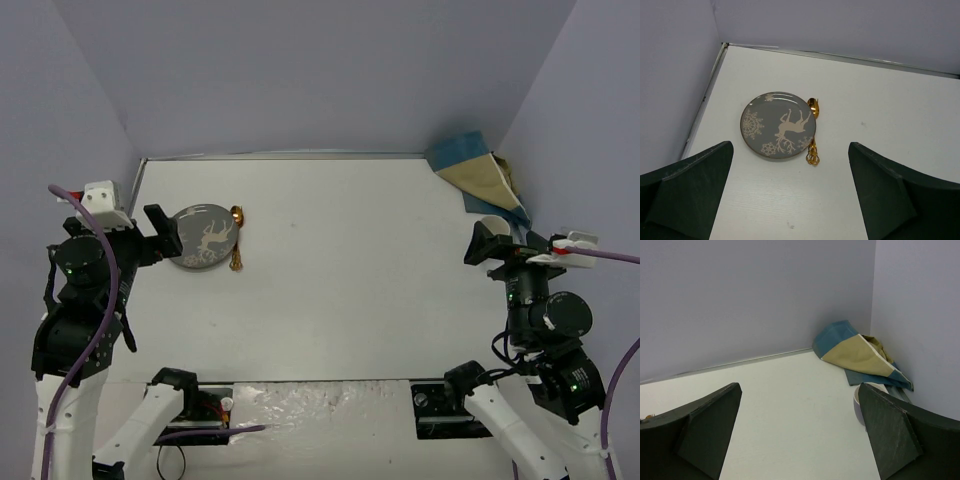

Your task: Set the dinner table for one person

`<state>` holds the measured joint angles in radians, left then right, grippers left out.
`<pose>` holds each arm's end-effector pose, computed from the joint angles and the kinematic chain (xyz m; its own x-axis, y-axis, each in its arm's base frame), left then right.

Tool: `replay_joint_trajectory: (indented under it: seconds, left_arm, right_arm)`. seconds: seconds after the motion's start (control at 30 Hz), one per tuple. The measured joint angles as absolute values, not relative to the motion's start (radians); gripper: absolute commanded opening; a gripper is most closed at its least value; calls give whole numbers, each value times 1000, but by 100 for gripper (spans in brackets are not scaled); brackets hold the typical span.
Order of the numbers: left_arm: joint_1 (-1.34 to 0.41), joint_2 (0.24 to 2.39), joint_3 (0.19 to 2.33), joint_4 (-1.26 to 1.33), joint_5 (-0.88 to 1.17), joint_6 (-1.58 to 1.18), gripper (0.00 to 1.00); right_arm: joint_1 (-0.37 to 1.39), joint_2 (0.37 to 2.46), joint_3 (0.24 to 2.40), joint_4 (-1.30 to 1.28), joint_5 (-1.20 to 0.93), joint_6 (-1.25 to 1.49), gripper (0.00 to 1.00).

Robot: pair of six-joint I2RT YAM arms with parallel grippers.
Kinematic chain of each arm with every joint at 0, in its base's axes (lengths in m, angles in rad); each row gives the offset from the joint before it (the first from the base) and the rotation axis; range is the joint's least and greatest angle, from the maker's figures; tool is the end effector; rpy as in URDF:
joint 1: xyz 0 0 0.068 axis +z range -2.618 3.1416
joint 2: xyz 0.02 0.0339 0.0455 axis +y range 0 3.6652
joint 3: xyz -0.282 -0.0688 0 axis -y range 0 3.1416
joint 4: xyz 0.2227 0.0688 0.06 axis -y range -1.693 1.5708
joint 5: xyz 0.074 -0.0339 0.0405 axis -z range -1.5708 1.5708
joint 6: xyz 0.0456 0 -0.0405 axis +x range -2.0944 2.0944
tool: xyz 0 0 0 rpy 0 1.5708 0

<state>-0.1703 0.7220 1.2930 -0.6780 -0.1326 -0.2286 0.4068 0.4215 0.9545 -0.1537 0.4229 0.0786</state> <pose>0.0817 -0.0079 0.4580 -0.1112 -0.2088 -0.9716 0.0136 0.9773 -0.2116 0.0362 -0.0048 0.4365 0.3382 0.2237 -0.9141 -0.0374 0.9738 0.2244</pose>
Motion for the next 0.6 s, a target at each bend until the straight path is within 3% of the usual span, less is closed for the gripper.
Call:
replay_joint_trajectory:
  seconds: [0.33,0.6]
  left_arm:
    - [-170,779,1238,-658,-55,-248,97]
    - [-172,906,1168,-616,23,-289,97]
  right_arm:
    - [407,539,953,-155,434,140,100]
    - [383,992,1111,-160,434,170,100]
